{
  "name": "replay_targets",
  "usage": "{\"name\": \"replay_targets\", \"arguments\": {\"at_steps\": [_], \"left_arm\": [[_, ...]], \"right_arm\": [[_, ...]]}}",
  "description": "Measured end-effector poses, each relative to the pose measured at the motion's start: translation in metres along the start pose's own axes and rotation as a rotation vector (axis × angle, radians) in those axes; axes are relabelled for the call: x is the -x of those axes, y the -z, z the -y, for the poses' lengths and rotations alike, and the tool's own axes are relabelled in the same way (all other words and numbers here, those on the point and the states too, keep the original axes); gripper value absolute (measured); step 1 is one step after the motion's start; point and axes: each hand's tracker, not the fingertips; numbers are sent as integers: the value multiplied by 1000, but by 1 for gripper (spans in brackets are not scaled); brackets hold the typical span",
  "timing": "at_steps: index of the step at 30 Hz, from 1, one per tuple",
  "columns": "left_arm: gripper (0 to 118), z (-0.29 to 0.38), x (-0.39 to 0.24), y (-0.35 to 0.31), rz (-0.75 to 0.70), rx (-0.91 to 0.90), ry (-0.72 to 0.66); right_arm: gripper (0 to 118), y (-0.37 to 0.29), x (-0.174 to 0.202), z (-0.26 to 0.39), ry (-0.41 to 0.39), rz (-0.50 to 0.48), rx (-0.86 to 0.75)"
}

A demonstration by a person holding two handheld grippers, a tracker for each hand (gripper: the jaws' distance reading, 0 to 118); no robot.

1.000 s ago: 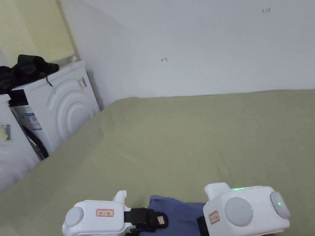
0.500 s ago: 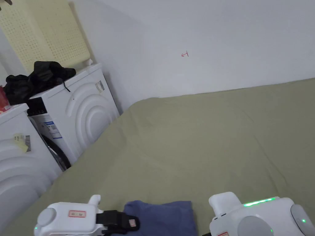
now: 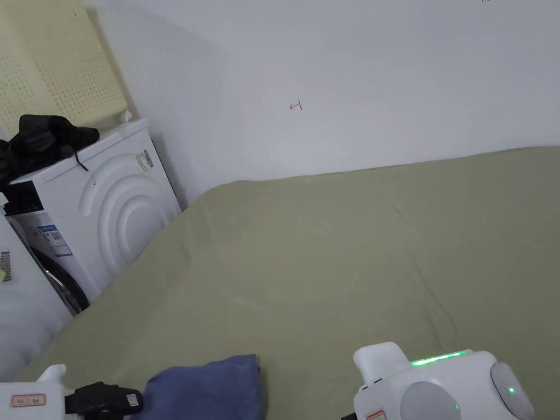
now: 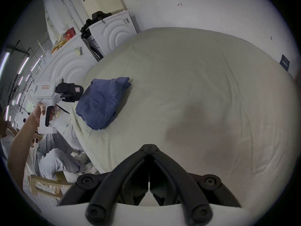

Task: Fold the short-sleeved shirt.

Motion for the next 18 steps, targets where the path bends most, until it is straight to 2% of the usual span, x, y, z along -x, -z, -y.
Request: {"name": "replay_targets", "arguments": {"at_steps": [1,3,6,11,14,16,18], "left_arm": [[0,1,-8,-7,-5,-8,8],[0,13,-35,-26,-137,-60,66],[0,34,-72,-36,-36,-25,114],[0,91,-171,-24,-150,-41,315],[0,136,-238,0,-236,-110,483],[0,177,-292,15,-262,-222,596],[0,222,-341,32,-215,-250,624]], "right_arm": [[0,-6,-3,3,6,-2,-3],[0,-22,-9,12,7,-6,-15],[0,-49,-27,29,8,11,-31],[0,-98,-74,63,34,62,-59],[0,-122,-109,84,62,131,-69],[0,-139,-136,99,88,219,-91],[0,-151,-161,111,120,292,-111]]}}
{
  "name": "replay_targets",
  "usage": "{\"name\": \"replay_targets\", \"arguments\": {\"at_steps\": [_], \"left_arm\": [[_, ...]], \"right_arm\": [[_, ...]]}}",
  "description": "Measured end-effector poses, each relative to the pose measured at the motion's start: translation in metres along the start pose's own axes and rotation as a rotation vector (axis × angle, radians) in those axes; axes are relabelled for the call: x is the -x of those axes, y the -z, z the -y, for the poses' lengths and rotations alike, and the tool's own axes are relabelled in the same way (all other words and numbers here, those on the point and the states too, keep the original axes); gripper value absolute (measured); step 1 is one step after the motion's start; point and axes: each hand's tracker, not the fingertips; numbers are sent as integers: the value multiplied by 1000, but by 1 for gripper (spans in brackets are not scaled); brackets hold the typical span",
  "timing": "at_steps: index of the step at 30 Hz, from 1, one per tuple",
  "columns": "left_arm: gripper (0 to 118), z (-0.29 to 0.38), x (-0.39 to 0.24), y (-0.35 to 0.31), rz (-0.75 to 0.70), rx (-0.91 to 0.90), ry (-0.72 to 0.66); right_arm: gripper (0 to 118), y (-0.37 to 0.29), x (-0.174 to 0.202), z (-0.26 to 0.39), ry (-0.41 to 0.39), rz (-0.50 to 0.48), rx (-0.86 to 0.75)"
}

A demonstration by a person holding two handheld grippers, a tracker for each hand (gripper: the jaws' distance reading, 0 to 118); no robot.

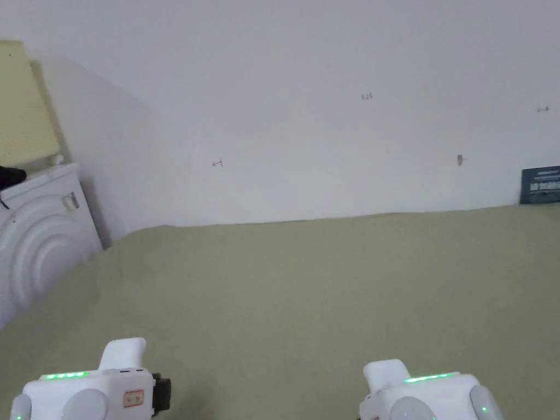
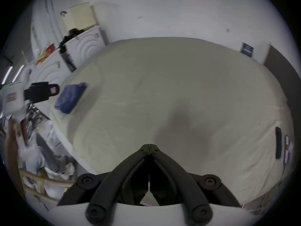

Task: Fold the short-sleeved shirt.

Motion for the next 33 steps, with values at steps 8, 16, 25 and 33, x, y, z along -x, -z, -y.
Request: {"name": "replay_targets", "arguments": {"at_steps": [8,16,25,33], "left_arm": [[0,23,-191,18,181,29,33],[0,-3,-224,-10,193,-96,-2],[0,-51,-196,-87,21,-525,19],[0,-55,-182,-95,-13,-554,26]], "right_arm": [[0,-22,-81,22,53,204,-46],[0,-57,-117,17,152,306,-181],[0,-134,-113,-6,74,456,-660],[0,-139,-117,-13,82,461,-670]]}}
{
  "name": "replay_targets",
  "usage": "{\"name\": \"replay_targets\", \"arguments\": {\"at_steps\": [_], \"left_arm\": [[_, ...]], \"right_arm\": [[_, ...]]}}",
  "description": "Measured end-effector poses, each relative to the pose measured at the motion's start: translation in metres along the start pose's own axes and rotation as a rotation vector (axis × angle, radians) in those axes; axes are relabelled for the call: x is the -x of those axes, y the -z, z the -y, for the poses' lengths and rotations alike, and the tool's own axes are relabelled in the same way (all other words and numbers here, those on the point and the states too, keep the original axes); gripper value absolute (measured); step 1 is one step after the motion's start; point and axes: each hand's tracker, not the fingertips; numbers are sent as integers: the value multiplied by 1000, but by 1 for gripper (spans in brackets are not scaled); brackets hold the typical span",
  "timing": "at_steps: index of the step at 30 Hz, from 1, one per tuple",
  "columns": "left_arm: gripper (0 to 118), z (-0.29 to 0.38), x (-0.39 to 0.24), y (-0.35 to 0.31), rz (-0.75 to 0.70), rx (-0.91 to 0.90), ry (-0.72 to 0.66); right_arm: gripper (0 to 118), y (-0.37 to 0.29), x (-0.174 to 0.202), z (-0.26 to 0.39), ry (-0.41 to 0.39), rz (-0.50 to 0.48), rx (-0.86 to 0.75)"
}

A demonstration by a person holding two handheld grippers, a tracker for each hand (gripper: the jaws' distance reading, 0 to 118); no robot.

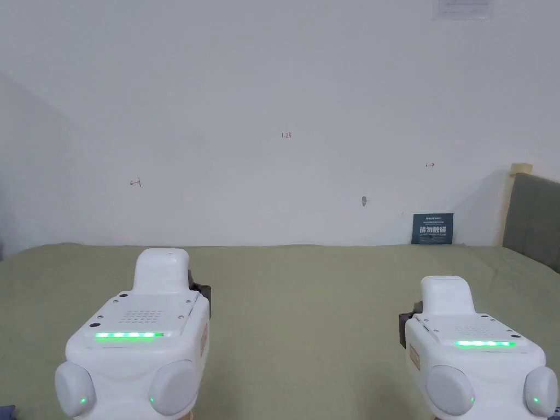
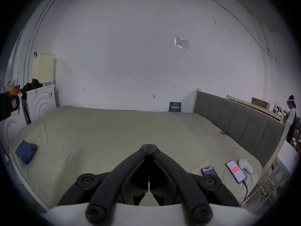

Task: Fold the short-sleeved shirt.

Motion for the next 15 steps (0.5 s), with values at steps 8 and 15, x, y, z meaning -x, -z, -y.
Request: {"name": "replay_targets", "arguments": {"at_steps": [8,15], "left_arm": [[0,12,6,6,-12,41,-5],[0,16,19,7,-16,45,-32]], "right_arm": [[0,3,-3,4,-19,8,-10],[2,3,-10,6,-33,9,-33]]}}
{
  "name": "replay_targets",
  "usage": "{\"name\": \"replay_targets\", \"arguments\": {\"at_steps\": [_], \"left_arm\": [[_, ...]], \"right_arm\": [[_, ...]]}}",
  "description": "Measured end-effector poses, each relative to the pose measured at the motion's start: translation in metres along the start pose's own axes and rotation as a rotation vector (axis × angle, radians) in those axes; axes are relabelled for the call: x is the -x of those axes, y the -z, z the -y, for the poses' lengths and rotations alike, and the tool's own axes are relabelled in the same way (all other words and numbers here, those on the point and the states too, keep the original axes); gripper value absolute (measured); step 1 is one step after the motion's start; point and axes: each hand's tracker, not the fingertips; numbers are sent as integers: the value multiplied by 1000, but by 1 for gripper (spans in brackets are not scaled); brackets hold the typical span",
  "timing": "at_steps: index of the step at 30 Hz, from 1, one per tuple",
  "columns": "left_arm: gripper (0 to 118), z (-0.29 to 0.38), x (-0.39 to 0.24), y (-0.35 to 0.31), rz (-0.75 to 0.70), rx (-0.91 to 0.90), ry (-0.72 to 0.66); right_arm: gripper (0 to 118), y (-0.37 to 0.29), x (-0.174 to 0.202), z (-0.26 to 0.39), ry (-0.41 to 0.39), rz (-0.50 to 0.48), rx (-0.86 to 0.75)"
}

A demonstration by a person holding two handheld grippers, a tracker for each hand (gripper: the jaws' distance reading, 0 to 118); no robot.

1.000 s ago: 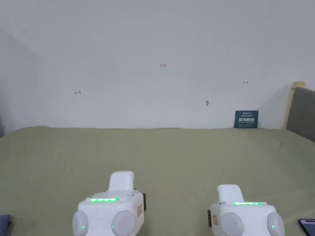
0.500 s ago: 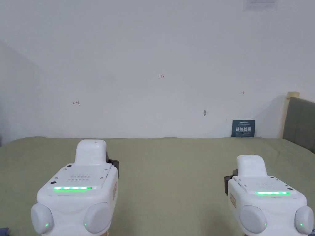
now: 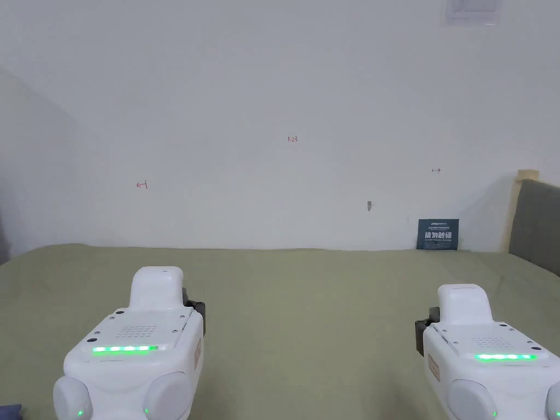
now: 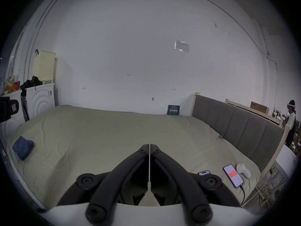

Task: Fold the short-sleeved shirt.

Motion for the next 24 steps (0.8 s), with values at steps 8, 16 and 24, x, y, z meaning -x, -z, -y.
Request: {"name": "replay_targets", "arguments": {"at_steps": [8,16,24], "left_arm": [[118,11,1,9,34,15,-42],[118,18,1,15,11,30,-20],[118,22,3,18,-14,10,-2]], "right_arm": [[118,-3,1,13,21,-16,-36],[118,5,-4,18,32,-15,-19],[118,5,-11,20,72,-21,-73]]}}
